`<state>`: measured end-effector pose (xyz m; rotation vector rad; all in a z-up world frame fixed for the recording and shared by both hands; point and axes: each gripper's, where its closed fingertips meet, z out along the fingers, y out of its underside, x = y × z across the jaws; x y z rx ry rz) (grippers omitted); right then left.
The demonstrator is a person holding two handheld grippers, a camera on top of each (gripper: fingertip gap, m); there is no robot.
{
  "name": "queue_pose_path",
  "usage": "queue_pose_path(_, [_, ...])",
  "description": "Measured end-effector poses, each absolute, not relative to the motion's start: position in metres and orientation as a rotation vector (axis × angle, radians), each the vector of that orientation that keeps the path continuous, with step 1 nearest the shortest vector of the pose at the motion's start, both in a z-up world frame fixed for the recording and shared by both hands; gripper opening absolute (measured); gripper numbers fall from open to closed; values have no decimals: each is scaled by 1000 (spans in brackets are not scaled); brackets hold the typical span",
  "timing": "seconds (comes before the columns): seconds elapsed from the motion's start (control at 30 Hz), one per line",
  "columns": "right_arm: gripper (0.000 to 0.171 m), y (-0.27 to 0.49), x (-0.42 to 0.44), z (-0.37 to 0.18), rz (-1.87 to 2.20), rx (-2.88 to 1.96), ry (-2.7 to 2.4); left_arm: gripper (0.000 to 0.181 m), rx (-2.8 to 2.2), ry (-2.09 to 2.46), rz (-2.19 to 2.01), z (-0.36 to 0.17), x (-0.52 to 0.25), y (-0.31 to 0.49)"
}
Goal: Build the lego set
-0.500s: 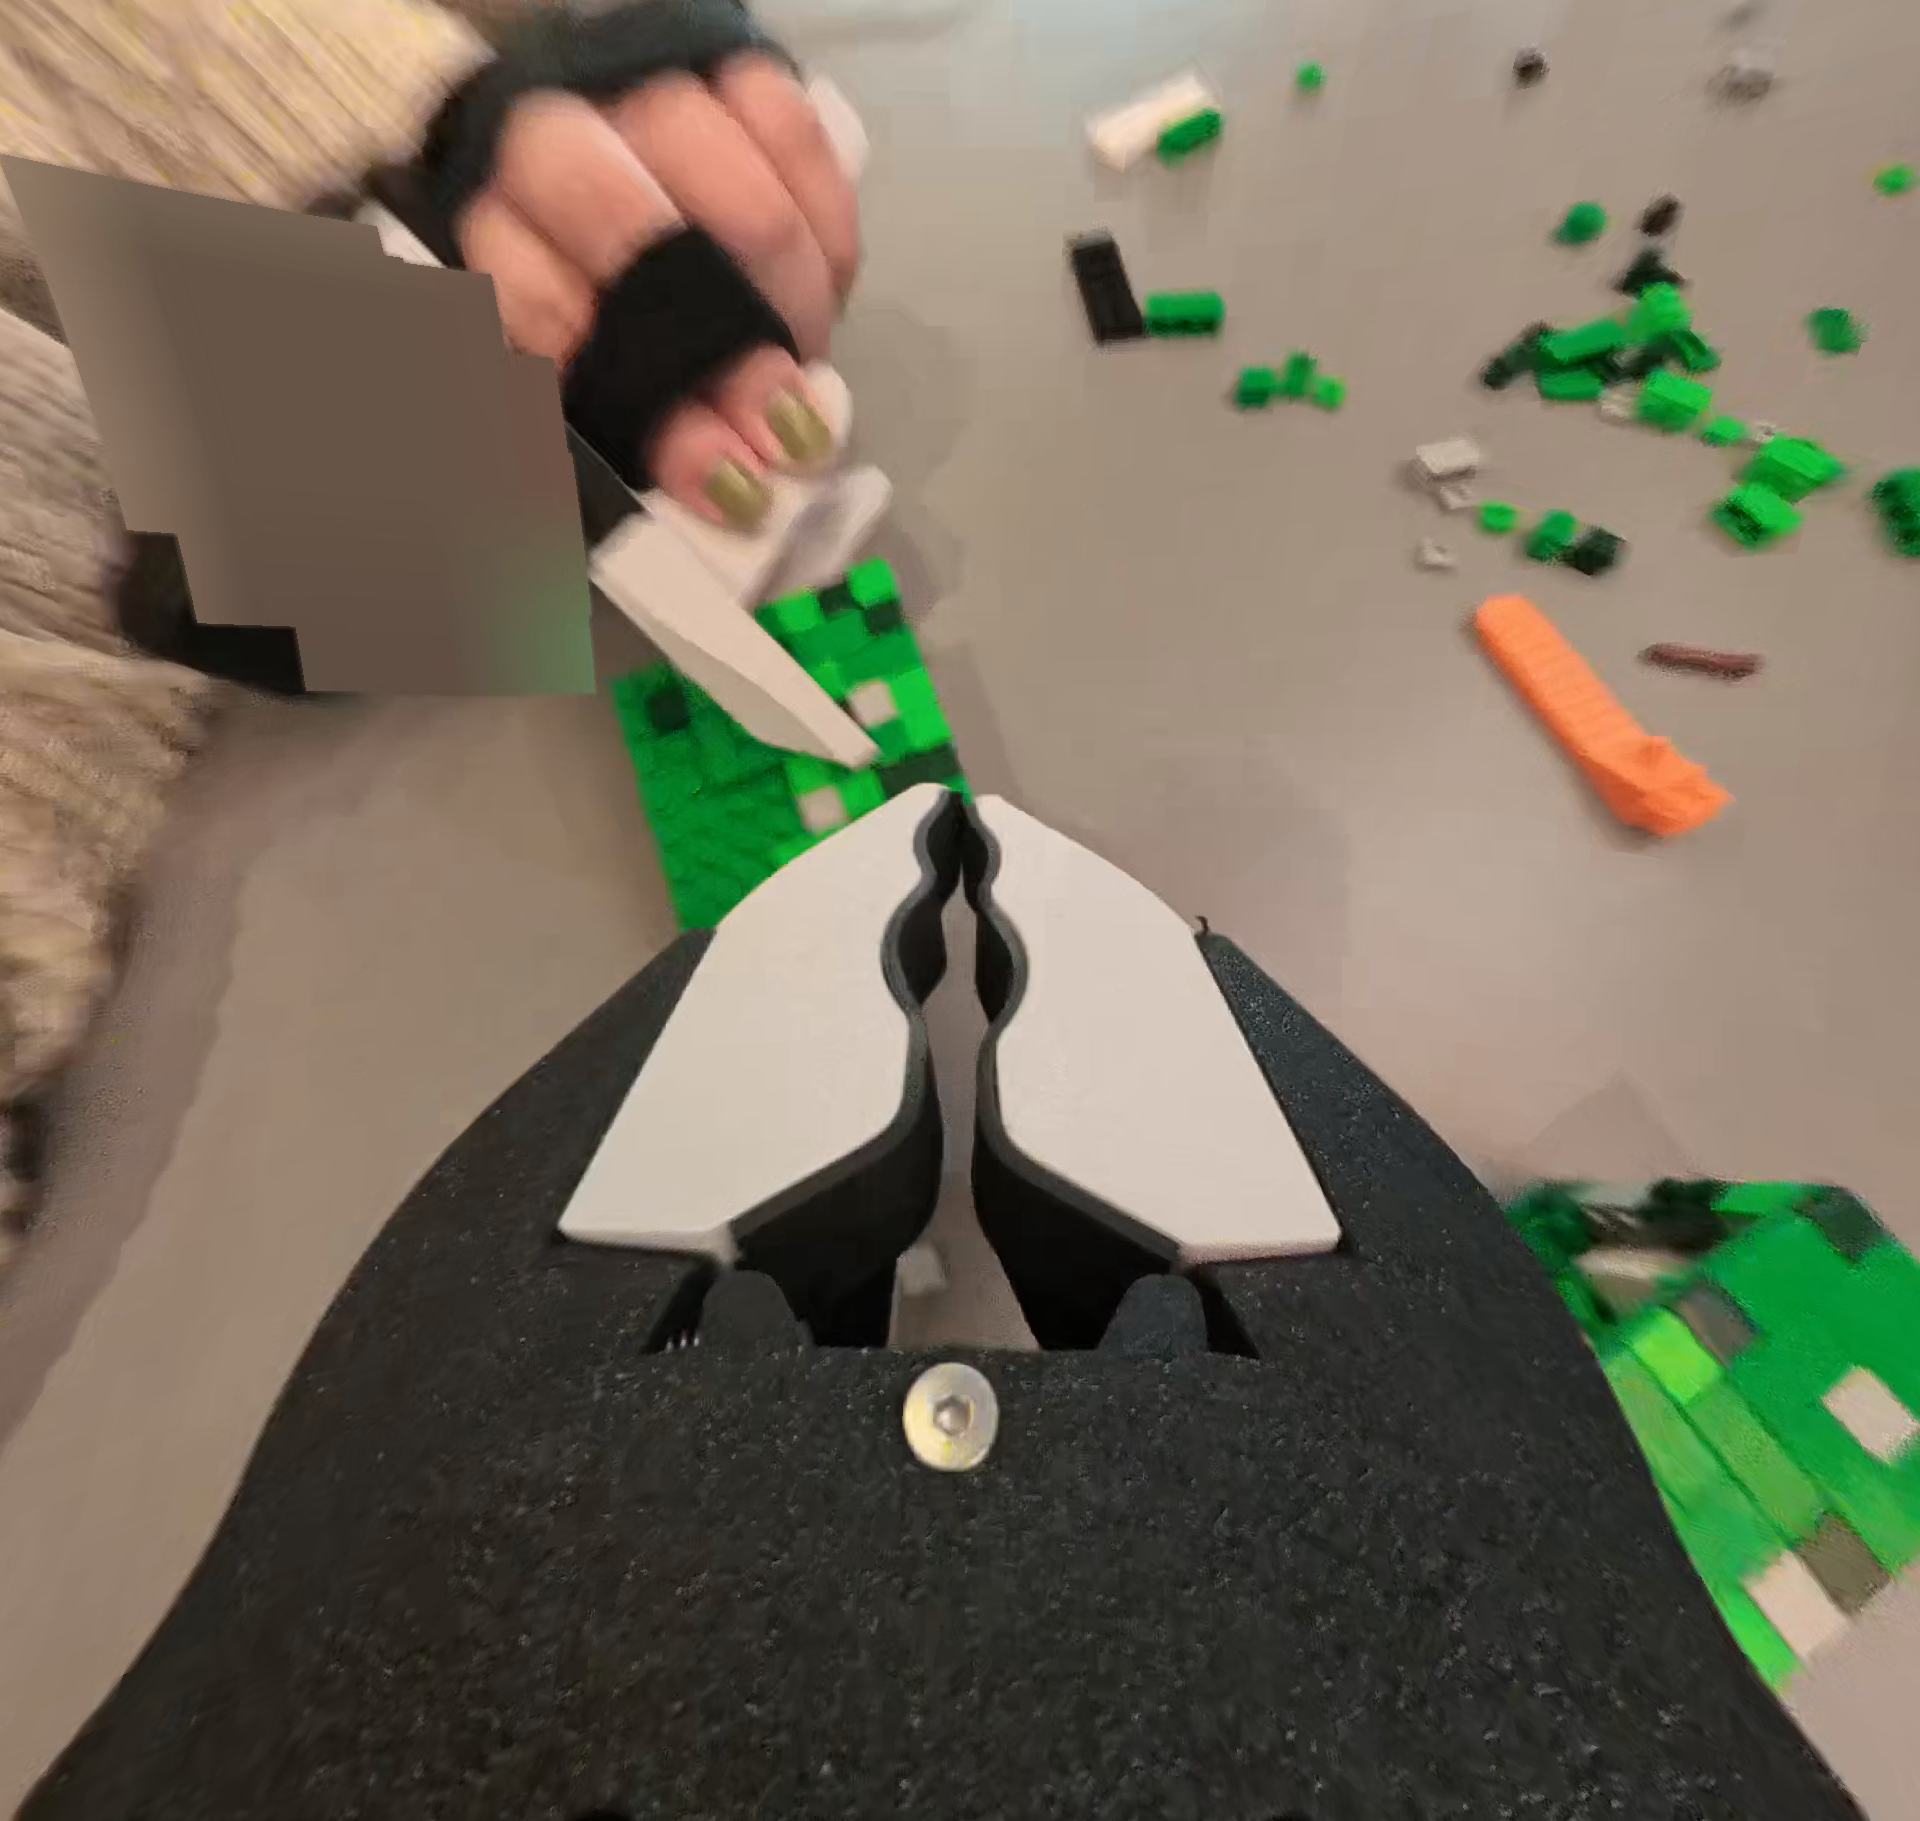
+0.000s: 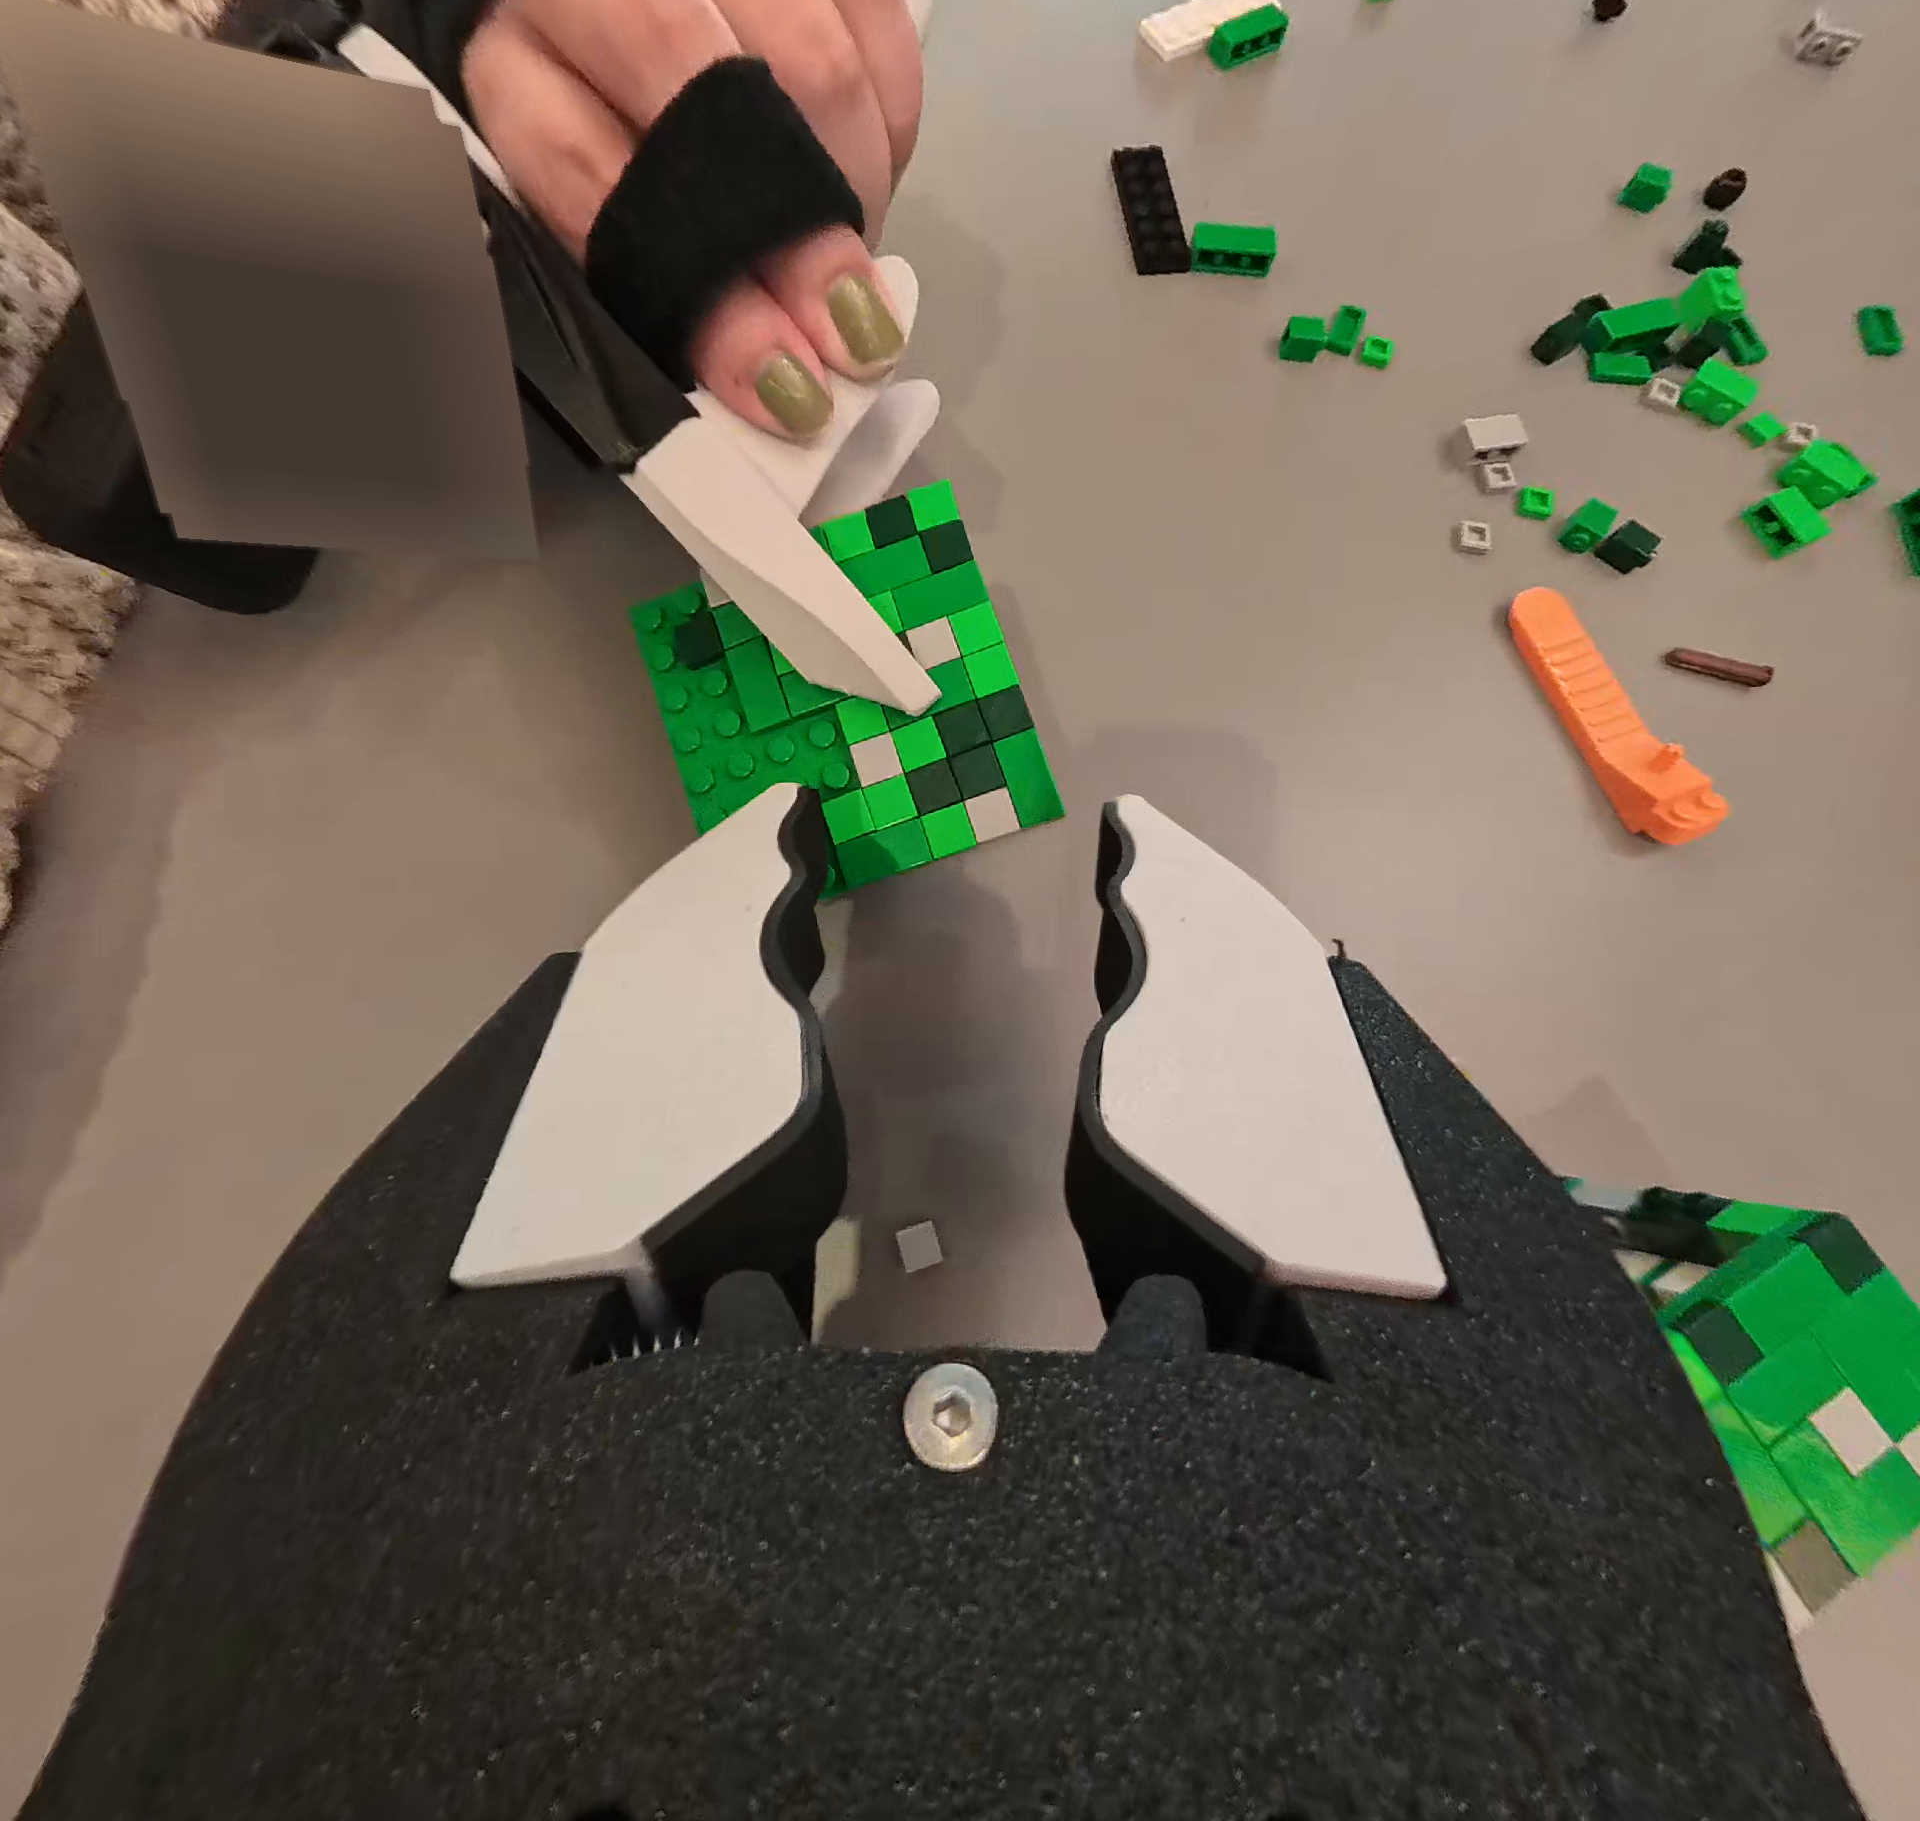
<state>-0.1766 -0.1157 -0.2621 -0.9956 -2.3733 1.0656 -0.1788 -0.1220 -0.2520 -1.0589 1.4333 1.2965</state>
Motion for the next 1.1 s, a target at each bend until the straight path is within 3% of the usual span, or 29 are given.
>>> queue_pose_path(0.27, [43,-118,-174,-263,1078,-1013,-2398,6,-1049,1427,1308,-250,-179,-123])
queue_pose_path(0.63, [42,-121,-177,-255,1442,-1225,-2315,8,-1067,1396,1303,-246,-182,-123])
queue_pose_path(0.7, [10,-111,-185,-248,1488,-1296,-2209,6,-1022,1413,1330,-246,-179,-125])
queue_pose_path(0.77, [8,-110,-184,-242,1612,-1341,-2181,6,-982,1408,1388,-241,-177,-124])
queue_pose_path(0.83, [12,-108,-184,-245,1548,-1287,-2188,5,-1020,1400,1355,-243,-178,-123])
queue_pose_path(0.97, [54,-116,-180,-244,1358,-1066,-2257,6,-1110,1398,1324,-250,-187,-120])
queue_pose_path(1.1, [52,-118,-178,-254,1152,-999,-2321,6,-1094,1375,1312,-245,-183,-123])
